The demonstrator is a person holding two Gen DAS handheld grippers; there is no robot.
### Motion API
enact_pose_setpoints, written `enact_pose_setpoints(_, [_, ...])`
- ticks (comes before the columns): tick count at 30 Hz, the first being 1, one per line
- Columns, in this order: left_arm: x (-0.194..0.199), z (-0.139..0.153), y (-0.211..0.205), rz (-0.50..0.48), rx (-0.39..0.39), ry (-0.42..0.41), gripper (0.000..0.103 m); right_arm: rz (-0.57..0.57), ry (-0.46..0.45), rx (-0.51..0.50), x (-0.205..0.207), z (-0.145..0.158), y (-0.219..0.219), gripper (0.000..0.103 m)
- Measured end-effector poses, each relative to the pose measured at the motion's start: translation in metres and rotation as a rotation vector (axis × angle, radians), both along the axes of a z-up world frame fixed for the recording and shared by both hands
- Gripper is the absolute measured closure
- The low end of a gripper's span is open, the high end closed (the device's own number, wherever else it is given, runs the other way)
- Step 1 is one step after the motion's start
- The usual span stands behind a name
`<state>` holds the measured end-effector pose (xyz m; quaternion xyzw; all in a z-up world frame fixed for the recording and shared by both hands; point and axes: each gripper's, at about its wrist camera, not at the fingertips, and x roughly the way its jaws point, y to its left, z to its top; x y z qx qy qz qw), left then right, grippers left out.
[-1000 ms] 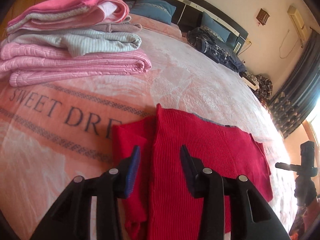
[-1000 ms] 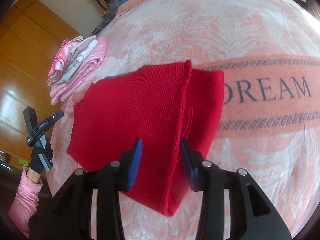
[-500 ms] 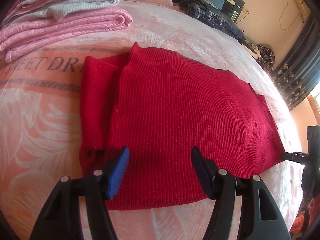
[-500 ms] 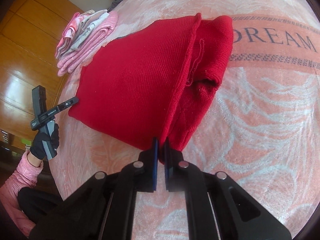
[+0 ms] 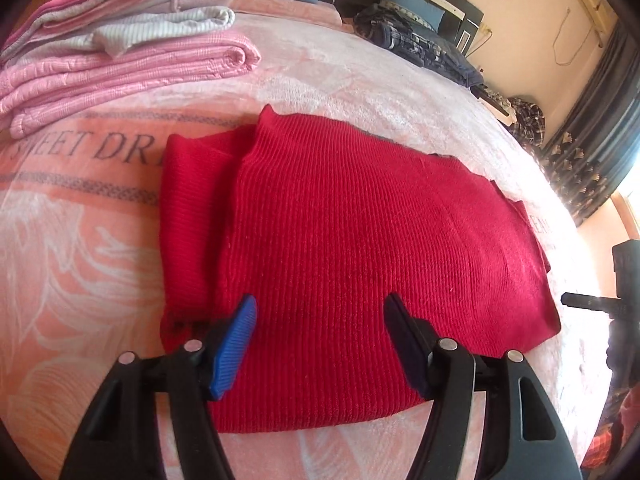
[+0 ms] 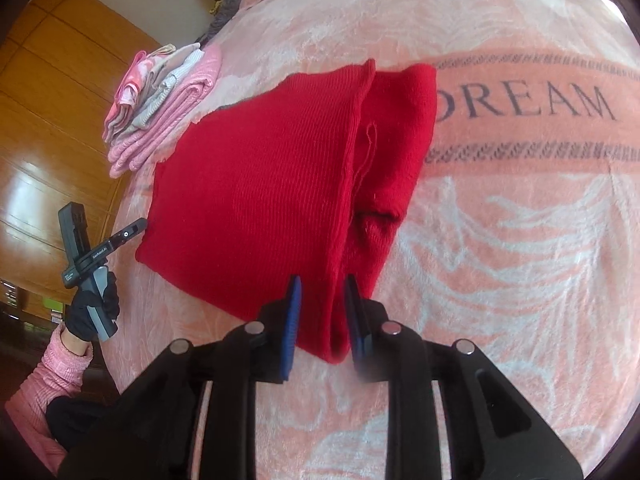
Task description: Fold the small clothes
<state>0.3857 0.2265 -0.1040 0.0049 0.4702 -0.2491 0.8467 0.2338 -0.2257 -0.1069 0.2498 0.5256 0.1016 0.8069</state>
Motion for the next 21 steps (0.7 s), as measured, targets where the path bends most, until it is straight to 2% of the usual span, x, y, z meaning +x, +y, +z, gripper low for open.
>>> enact_pose_setpoints(2, [0.008, 0.008, -0.008, 0.007, -0.008, -0.017, 0.036, -0.029, -0.009, 0.013, 0.022, 0.003, -0.006, 0.077])
enact_pose_setpoints(5, [0.023, 0.011, -0.024, 0.001, 0.0, -0.021, 0.036, -0.062, 0.0, -0.022, 0.052, -0.002, -0.012, 0.069])
enact_pose_setpoints(8, [0.038, 0.002, -0.032, 0.005, -0.021, 0.027, 0.036, -0.086, 0.044, -0.003, 0.07, -0.019, -0.016, 0.07])
enact_pose_setpoints(10, [0.044, -0.005, -0.036, 0.008, -0.007, 0.034, 0.036, -0.077, 0.067, 0.011, 0.076, -0.03, -0.014, 0.078])
enact_pose_setpoints(12, [0.048, -0.012, -0.037, 0.007, 0.008, 0.035, 0.036, -0.07, 0.065, -0.018, 0.077, -0.032, -0.012, 0.088])
enact_pose_setpoints(13, [0.049, -0.016, -0.036, 0.007, 0.009, 0.039, 0.036, -0.062, 0.059, -0.021, 0.077, -0.031, -0.011, 0.097])
enact_pose_setpoints(21, [0.05, -0.021, -0.034, -0.01, -0.004, 0.042, 0.028, -0.082, 0.08, -0.044, 0.074, -0.039, -0.014, 0.1])
